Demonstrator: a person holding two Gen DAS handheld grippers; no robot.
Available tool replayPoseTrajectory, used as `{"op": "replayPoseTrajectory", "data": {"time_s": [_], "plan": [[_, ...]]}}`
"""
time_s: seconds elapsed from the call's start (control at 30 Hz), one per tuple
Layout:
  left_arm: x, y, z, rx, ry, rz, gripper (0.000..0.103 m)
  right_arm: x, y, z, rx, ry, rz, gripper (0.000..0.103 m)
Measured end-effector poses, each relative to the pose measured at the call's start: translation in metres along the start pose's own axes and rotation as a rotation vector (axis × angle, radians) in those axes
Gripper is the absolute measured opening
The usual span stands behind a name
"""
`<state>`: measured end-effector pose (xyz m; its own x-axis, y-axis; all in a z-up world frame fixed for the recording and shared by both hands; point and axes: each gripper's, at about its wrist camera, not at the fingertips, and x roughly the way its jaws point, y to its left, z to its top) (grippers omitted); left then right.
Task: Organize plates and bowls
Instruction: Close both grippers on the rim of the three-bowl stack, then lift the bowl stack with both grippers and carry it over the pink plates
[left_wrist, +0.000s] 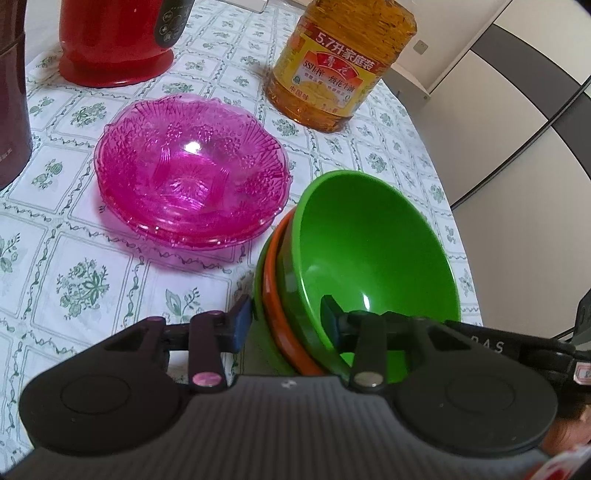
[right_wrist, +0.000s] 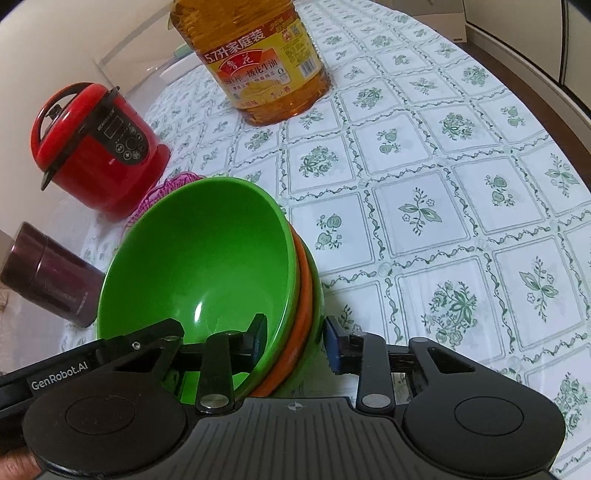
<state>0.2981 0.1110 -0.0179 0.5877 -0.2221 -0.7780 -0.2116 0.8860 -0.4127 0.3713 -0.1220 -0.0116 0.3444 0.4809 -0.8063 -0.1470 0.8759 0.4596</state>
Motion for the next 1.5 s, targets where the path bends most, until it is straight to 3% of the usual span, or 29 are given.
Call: {"op": "replayPoseTrajectory", "data": {"time_s": [0.47, 0.93, 1.5], "plan": [[-0.033, 0.002, -0.03, 0.004, 0.009, 0.021, 0.034, -0.022, 0.013, -0.027, -0.036, 0.002, -0.008, 0.033], [-0.071, 0.017, -0.038, -0.011, -0.025, 0.032, 0.034, -0.039, 0.045, -0.044, -0.074, -0.007, 0.012, 0.033], [-0.092, 0.022, 0.01, -0.008, -0.081, 0.035, 0.034, -0.04, 0.083, -0.009, -0.117, -0.035, 0.036, 0.033]]}}
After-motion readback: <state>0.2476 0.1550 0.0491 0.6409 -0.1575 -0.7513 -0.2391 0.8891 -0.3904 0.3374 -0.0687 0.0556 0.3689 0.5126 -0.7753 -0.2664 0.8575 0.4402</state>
